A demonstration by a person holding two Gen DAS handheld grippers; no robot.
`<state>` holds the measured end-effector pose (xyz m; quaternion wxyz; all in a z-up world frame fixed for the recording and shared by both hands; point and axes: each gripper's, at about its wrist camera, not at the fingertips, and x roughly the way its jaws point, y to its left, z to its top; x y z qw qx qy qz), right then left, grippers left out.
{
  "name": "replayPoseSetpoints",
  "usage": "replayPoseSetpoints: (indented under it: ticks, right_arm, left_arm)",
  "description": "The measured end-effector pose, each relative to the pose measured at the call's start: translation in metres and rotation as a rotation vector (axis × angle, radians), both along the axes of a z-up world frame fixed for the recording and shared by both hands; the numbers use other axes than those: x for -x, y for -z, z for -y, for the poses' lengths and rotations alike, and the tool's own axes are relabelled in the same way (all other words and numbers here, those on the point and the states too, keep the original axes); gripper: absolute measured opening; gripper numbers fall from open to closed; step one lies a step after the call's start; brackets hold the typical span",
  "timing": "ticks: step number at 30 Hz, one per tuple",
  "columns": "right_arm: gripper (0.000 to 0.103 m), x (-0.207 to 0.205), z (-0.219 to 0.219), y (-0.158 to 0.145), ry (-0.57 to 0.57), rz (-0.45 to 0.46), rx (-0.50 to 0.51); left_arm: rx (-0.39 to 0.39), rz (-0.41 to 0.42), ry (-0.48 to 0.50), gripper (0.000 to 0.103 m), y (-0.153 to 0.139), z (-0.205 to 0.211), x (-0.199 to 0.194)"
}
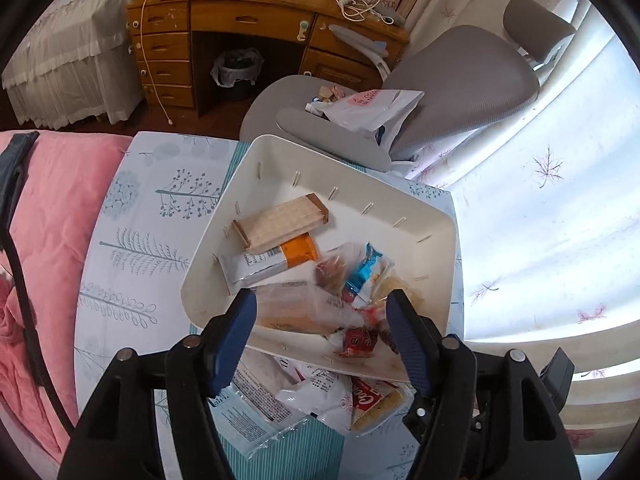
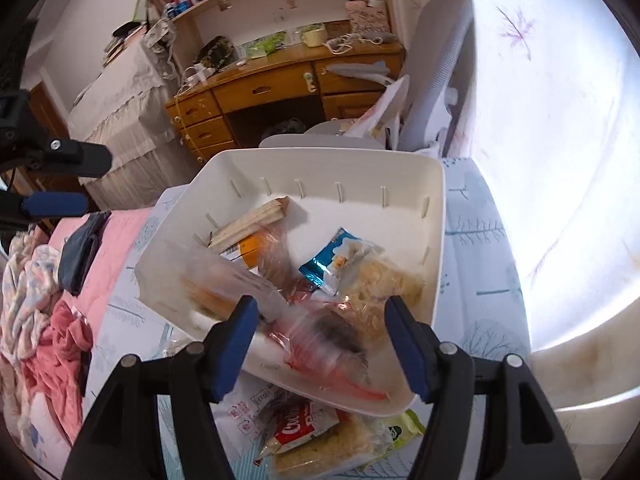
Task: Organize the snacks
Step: 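Open the right tool over the basket while the left tool releases the clear packet into it, then withdraw both open tools toward the remaining snacks beside the basket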
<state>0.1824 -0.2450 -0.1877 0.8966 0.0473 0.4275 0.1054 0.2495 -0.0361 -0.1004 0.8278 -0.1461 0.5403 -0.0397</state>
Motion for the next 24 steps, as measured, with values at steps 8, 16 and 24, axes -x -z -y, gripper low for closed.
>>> replayPoseSetpoints:
  ticks: [8,16,24]
  right_arm:
    - [0.066,0.023,0.003,-0.012,0.071,0.01,-0.018]
    - [0.067,0.078,0.0,-0.033,0.159,0.051,-0.044]
    - [0.067,0.14,-0.012,-0.034,0.222,0.048,-0.087]
  left_arm:
    - [0.017,-0.031,0.013,0.068,0.003,-0.017,0.032]
    - [0.038,-0.017,0.043,0.072,-0.005,-0.041,0.097]
    - [0.074,-0.009,0.063,0.077,-0.002,-0.066,0.157]
